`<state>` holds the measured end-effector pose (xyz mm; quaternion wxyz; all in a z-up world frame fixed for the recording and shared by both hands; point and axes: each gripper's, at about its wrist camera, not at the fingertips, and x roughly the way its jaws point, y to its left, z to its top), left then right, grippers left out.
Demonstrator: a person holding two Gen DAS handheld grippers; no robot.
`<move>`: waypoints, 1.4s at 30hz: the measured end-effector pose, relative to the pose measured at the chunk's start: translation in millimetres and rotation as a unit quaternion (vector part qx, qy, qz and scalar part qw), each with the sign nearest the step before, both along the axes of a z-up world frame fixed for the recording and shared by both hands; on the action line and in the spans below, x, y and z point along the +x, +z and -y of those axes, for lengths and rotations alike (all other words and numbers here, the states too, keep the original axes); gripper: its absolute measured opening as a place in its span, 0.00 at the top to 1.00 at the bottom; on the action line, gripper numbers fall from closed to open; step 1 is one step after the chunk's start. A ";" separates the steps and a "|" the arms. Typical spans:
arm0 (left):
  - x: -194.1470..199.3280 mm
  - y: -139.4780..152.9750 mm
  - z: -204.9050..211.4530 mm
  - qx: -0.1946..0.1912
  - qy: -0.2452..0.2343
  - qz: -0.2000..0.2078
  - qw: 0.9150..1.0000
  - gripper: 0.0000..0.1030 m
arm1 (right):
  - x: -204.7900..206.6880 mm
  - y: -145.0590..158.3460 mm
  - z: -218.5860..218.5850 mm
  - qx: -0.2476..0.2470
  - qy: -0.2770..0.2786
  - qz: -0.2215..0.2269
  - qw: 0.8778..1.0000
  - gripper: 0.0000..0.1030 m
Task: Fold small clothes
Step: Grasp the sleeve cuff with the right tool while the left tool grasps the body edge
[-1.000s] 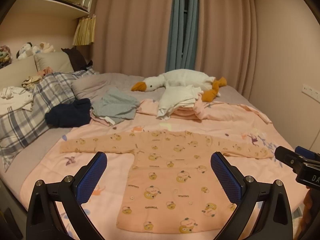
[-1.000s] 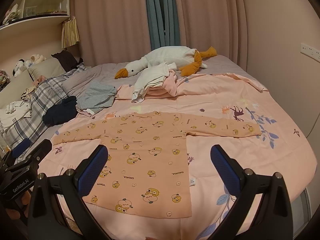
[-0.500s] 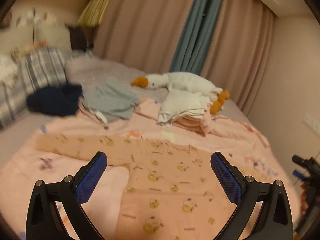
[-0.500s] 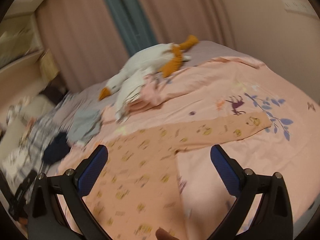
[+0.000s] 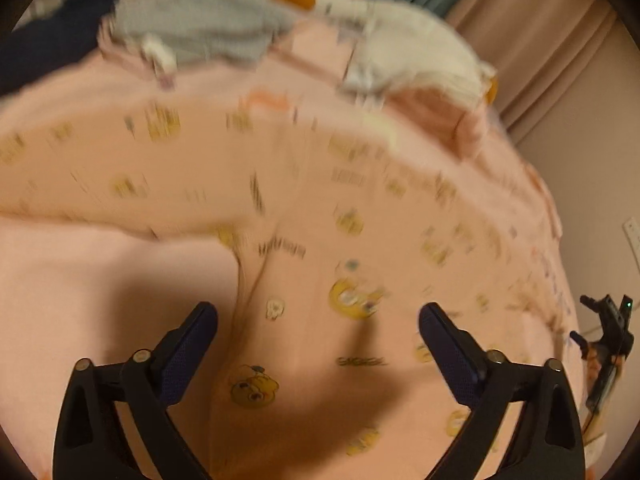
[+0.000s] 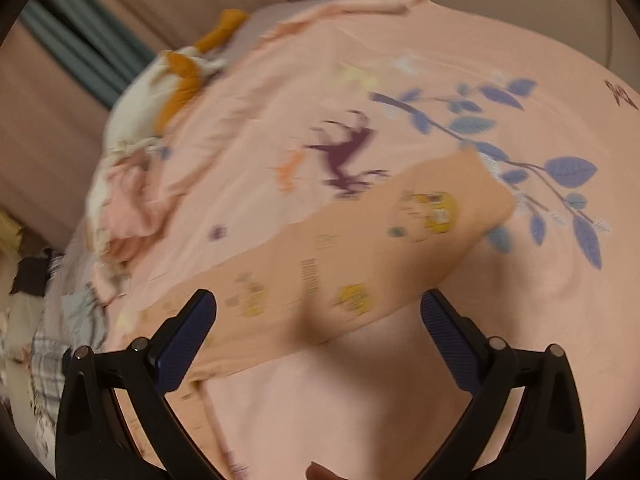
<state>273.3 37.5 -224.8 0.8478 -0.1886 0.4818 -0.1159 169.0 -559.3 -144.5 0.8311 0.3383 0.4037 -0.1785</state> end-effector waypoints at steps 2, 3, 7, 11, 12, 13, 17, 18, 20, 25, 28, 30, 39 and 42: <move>-2.4 -2.7 0.4 0.006 0.002 0.023 1.000 0.07 | -2.7 -13.4 21.5 -0.004 -0.023 -0.016 1.000 0.02; -4.8 -1.7 0.9 0.011 -0.002 0.031 0.999 0.08 | -5.5 -19.2 31.3 0.004 -0.033 -0.016 0.999 0.02; -3.2 -3.4 -10.1 0.005 0.013 0.033 0.999 0.35 | -26.6 -39.4 73.1 0.054 -0.059 0.018 0.997 0.02; 6.6 -15.7 -38.6 -0.061 0.066 0.009 0.996 0.74 | -45.1 -50.0 92.7 0.130 -0.089 0.106 0.982 0.00; 8.4 -17.8 -39.9 -0.066 0.070 0.006 0.995 0.77 | -46.6 -52.1 94.8 0.138 -0.096 0.119 0.979 0.00; 8.6 -19.5 -42.7 -0.067 0.072 0.004 0.995 0.83 | -48.3 -53.9 96.1 0.141 -0.101 0.131 0.976 0.00; 9.0 -25.5 -45.4 -0.074 0.073 0.010 0.995 0.89 | -49.8 -52.2 89.0 0.105 -0.115 0.155 0.976 0.05; 9.8 -26.8 -47.8 -0.083 0.077 0.006 0.994 0.90 | -47.9 -52.0 85.6 0.090 -0.123 0.147 0.977 0.08; 12.2 -29.9 -51.7 -0.100 0.081 0.000 0.992 0.90 | -44.5 -50.7 81.7 0.055 -0.132 0.123 0.982 0.45; 11.6 -23.6 -39.5 -0.045 0.069 0.014 0.996 0.91 | -54.8 -72.5 96.6 0.065 -0.170 0.121 0.976 0.96; 12.8 -25.4 -42.5 -0.055 0.072 0.011 0.996 0.91 | -49.1 -61.9 98.6 0.070 -0.171 0.100 0.978 0.94; 13.1 -27.8 -46.4 -0.069 0.072 0.009 0.995 0.91 | -39.0 -45.1 86.2 0.027 -0.145 0.073 0.986 0.93; 12.0 -27.3 -45.7 -0.066 0.070 0.009 0.995 0.93 | 19.5 57.0 -22.0 -0.032 -0.003 0.131 0.991 0.93; 11.3 -28.2 -46.5 -0.067 0.068 0.013 0.995 0.93 | 52.4 84.9 -96.3 -0.031 0.075 0.157 0.984 0.93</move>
